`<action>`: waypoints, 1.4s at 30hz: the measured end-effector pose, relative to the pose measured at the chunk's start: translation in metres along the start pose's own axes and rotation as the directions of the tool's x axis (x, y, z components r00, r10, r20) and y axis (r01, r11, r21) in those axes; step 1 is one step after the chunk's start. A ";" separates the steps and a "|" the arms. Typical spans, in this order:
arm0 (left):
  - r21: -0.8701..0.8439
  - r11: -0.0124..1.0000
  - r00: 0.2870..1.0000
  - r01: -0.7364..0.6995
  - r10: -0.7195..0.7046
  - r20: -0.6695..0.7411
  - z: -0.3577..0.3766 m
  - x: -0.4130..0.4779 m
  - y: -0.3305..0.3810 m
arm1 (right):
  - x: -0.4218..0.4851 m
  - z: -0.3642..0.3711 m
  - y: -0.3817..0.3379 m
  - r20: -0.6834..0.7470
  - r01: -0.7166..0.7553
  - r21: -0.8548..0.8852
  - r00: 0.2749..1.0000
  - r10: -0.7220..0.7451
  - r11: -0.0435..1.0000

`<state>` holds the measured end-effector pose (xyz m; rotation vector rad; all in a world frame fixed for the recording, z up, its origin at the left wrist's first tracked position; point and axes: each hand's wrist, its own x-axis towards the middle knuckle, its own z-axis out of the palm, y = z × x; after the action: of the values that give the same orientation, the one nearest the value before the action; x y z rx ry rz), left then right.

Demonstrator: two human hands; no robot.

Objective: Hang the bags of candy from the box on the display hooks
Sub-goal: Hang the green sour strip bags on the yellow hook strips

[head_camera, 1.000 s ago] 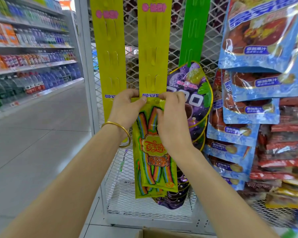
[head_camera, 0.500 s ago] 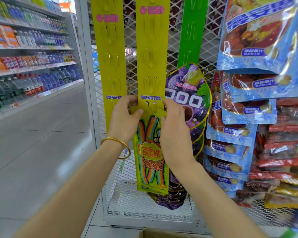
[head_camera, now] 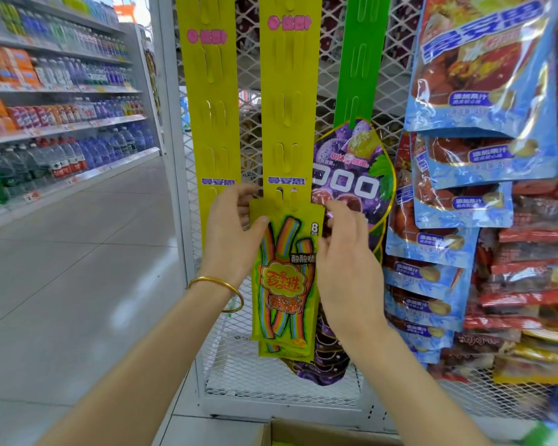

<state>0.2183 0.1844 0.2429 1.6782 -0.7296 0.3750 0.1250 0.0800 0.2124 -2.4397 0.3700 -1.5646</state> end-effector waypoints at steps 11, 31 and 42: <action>0.126 0.903 0.879 0.410 -0.428 0.212 0.006 -0.123 -0.054 | -0.191 0.028 0.081 0.739 -0.560 0.015 0.564 0.368 0.829; 0.250 0.712 0.609 0.656 -0.695 0.382 0.019 -0.159 -0.094 | -0.342 0.090 0.097 0.556 -0.793 -0.579 -0.216 0.803 0.188; 0.291 0.694 0.576 0.659 -0.714 0.398 0.018 -0.157 -0.092 | -0.358 0.074 0.077 0.481 -0.757 -0.646 -0.304 0.823 0.098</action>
<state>0.1572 0.2173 0.0740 2.0441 -0.3366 -0.6113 0.0418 0.1276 -0.1487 -1.6025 1.4870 0.3408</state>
